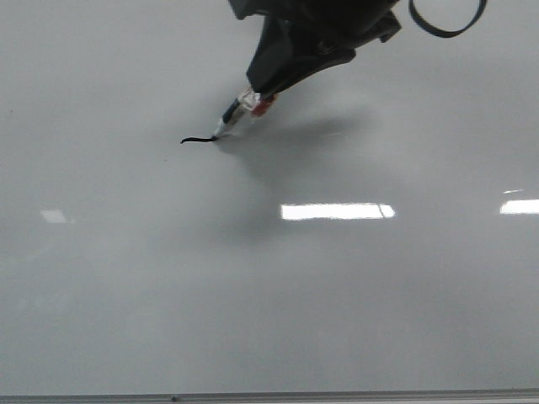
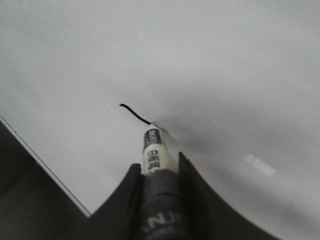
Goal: Write number 7 on whiteboard
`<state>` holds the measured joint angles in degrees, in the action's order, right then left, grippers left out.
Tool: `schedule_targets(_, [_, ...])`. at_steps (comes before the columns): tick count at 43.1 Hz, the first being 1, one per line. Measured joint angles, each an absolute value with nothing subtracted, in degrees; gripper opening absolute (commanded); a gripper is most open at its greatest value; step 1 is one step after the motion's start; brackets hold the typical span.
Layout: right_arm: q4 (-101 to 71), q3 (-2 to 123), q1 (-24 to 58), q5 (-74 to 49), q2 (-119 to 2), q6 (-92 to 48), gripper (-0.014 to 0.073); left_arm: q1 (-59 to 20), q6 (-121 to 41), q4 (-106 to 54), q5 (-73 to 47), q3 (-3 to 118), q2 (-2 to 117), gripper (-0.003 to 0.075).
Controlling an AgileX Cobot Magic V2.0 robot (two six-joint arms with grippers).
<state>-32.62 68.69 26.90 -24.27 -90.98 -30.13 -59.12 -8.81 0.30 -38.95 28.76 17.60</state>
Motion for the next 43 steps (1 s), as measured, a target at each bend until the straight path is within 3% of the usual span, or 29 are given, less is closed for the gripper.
schedule_targets(16, [-32.62,65.62,22.03,-26.24,-87.09,-30.26,-0.0068,-59.12,-8.81,0.3,-38.95,28.76,17.6,-0.002])
schedule_targets(36, [-32.62,61.13,28.61,-24.62,-97.88,-30.35,-0.0068,-59.12,-8.81,0.39,-38.95,28.76,17.6,-0.002])
schedule_targets(43, [-30.95,60.6,31.61,-23.74,-95.46,-31.91,-0.0068,-59.12,-8.81,0.39,-38.95,28.76,17.6,-0.002])
